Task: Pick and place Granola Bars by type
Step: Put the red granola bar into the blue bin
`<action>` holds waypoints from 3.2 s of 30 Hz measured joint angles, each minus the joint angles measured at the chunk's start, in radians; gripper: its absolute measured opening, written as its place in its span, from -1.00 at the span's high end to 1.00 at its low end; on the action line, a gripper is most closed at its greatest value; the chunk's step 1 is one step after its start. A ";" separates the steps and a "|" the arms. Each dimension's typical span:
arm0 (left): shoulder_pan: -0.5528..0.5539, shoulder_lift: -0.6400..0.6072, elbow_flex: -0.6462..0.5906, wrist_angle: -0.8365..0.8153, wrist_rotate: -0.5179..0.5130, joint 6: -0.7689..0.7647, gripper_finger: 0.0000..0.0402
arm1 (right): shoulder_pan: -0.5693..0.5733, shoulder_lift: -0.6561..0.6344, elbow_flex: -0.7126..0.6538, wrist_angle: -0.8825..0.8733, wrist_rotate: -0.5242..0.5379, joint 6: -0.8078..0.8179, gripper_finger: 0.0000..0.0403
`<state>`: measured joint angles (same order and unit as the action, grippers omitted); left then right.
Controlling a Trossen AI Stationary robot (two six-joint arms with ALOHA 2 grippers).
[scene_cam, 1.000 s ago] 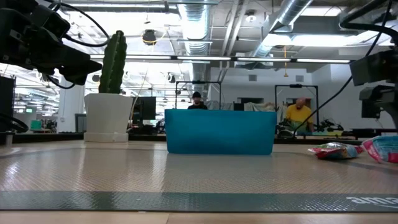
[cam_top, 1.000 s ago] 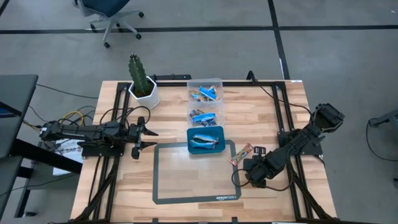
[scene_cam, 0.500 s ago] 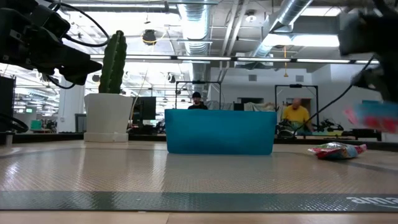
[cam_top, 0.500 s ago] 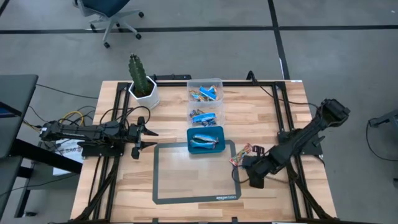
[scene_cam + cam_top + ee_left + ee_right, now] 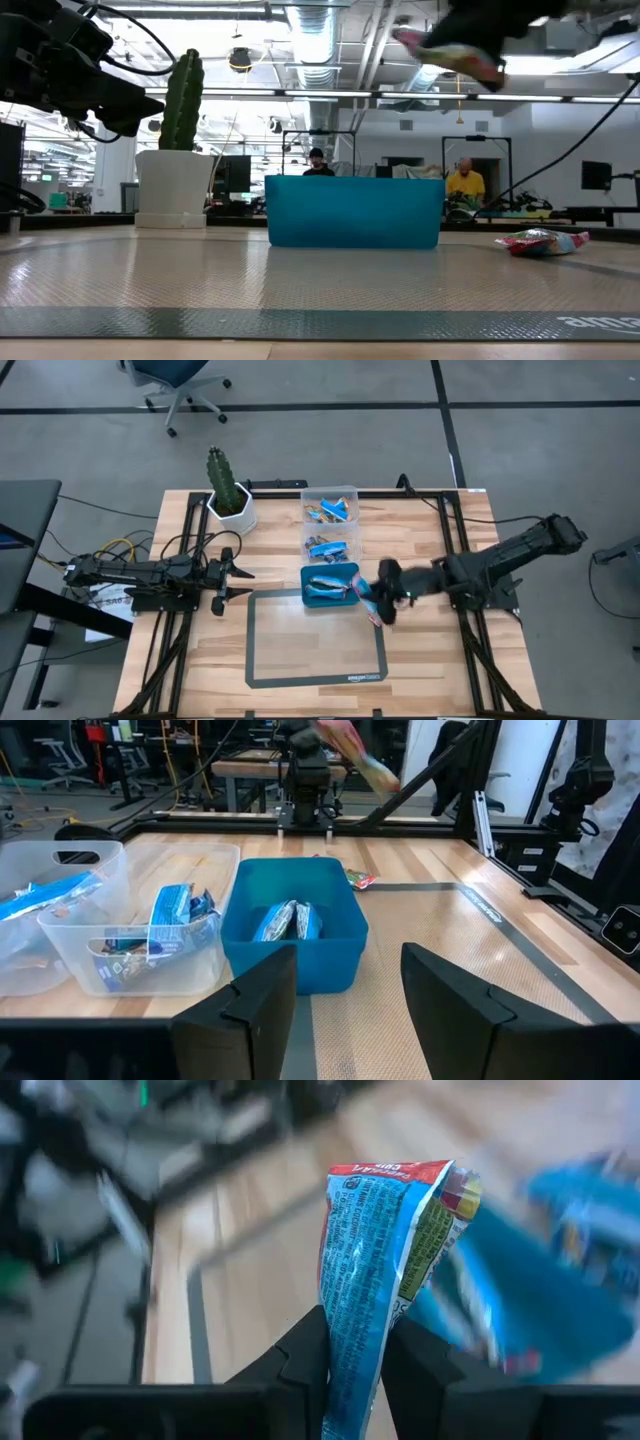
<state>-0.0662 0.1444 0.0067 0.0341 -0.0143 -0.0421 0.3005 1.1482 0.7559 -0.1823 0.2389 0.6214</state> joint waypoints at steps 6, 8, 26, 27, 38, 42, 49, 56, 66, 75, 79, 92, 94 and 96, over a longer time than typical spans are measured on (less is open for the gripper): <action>0.000 0.000 0.000 0.000 0.000 0.001 0.13 | -0.165 0.038 0.012 0.171 -0.003 -0.012 0.63; 0.000 0.000 0.000 0.000 0.000 0.000 0.13 | -0.202 0.069 0.029 0.171 -0.005 -0.047 0.63; 0.000 0.000 0.000 0.000 0.001 -0.006 0.13 | -0.293 0.439 0.439 -0.314 -0.163 -0.631 0.63; 0.000 0.000 0.000 0.000 0.001 -0.006 0.13 | -0.293 0.453 0.451 -0.331 -0.164 -0.655 0.63; 0.000 0.000 0.000 0.000 0.002 0.004 0.13 | -0.273 0.578 0.547 -0.476 -0.170 -0.814 0.63; 0.000 0.000 0.000 0.000 0.002 -0.006 0.13 | -0.261 0.607 0.554 -0.486 -0.171 -0.826 0.63; 0.000 0.000 0.000 0.000 0.002 -0.006 0.13 | -0.262 0.608 0.555 -0.471 -0.173 -0.840 0.58; 0.000 0.000 0.000 0.000 0.002 -0.005 0.13 | -0.262 0.606 0.555 -0.464 -0.172 -0.827 0.31; 0.000 0.000 0.000 -0.001 0.001 -0.003 0.13 | -0.252 0.493 0.554 -0.599 -0.170 -0.839 0.00; 0.000 0.000 0.000 -0.001 0.001 0.002 0.13 | -0.191 0.302 0.472 -0.883 -0.170 -0.940 -0.04; 0.000 0.000 0.000 -0.001 0.001 -0.006 0.13 | -0.150 0.221 0.350 -0.887 -0.170 -0.955 -0.04; 0.000 0.000 0.000 0.000 0.001 0.004 0.13 | -0.059 0.149 0.023 -0.620 -0.173 -0.962 -0.03; 0.000 0.000 0.000 -0.001 0.001 -0.002 0.13 | -0.052 0.149 -0.009 -0.577 -0.192 -0.963 -0.03; 0.000 0.000 0.000 0.000 0.001 -0.005 0.13 | -0.051 0.149 -0.033 -0.545 -0.214 -0.962 -0.03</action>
<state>-0.0659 0.1440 0.0063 0.0338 -0.0135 -0.0475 0.2494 1.2968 0.7227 -0.7271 0.0254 -0.3410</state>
